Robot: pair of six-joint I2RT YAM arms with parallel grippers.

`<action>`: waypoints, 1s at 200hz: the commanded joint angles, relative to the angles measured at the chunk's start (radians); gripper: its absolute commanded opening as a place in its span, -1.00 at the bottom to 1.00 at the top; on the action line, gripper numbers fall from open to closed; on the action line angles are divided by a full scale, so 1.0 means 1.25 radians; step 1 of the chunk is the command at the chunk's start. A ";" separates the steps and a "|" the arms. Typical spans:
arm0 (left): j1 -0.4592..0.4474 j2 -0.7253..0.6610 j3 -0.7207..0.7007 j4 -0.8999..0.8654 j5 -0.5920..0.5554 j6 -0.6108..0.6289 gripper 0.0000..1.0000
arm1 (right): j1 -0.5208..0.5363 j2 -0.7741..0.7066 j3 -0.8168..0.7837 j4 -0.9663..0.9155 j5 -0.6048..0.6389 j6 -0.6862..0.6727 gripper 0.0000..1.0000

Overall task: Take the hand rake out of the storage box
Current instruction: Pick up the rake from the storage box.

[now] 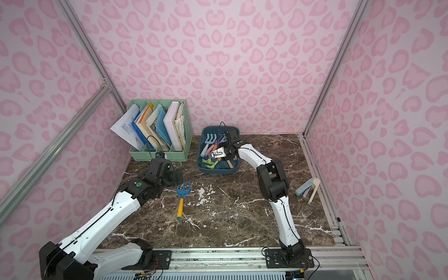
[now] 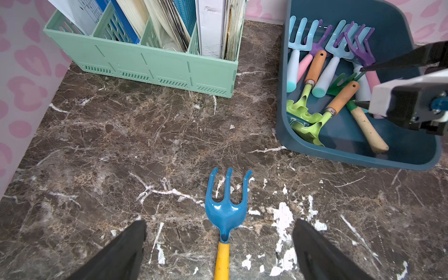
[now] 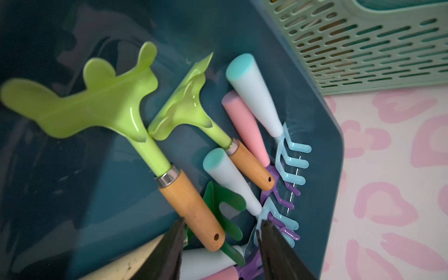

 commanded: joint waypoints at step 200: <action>0.001 0.007 -0.003 0.017 -0.031 0.009 0.97 | 0.039 0.181 0.216 -0.180 0.188 -0.179 -0.45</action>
